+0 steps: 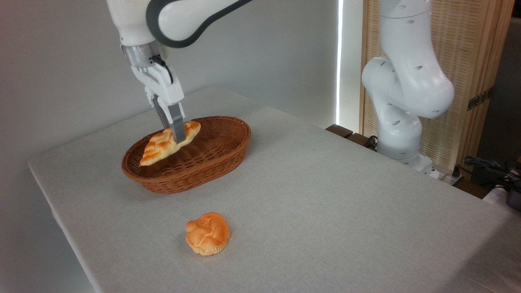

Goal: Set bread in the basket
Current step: 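Lift the braided loaf and carry it into the wicker basket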

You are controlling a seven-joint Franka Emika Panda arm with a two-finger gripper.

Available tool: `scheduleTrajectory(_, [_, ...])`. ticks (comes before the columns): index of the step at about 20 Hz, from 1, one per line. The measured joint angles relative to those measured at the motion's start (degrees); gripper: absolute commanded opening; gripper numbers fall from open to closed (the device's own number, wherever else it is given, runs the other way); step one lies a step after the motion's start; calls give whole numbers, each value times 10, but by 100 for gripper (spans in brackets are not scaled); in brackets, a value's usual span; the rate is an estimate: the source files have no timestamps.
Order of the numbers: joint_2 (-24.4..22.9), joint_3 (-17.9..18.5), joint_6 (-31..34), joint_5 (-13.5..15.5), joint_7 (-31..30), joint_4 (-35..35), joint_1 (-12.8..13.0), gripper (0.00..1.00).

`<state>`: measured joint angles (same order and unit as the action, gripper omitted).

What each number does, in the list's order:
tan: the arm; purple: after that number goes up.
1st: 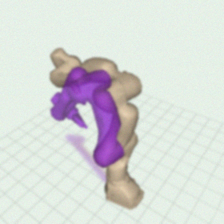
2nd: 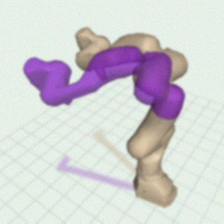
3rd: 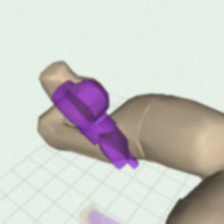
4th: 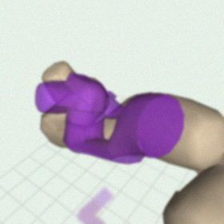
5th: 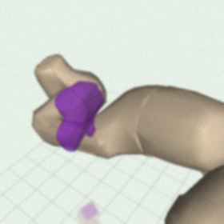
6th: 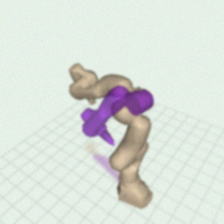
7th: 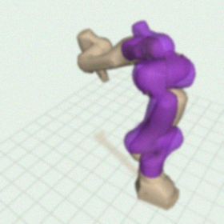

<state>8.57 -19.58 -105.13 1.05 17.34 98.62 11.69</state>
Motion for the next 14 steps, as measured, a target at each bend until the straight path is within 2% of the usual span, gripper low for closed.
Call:
scheduleTrajectory(3, [22,-10,0,-36,-24,-8,0,100])
scheduleTrajectory(5, [32,-11,0,-46,-28,-8,1,100])
scheduleTrajectory(14, [41,-11,0,-52,-28,-16,6,100])
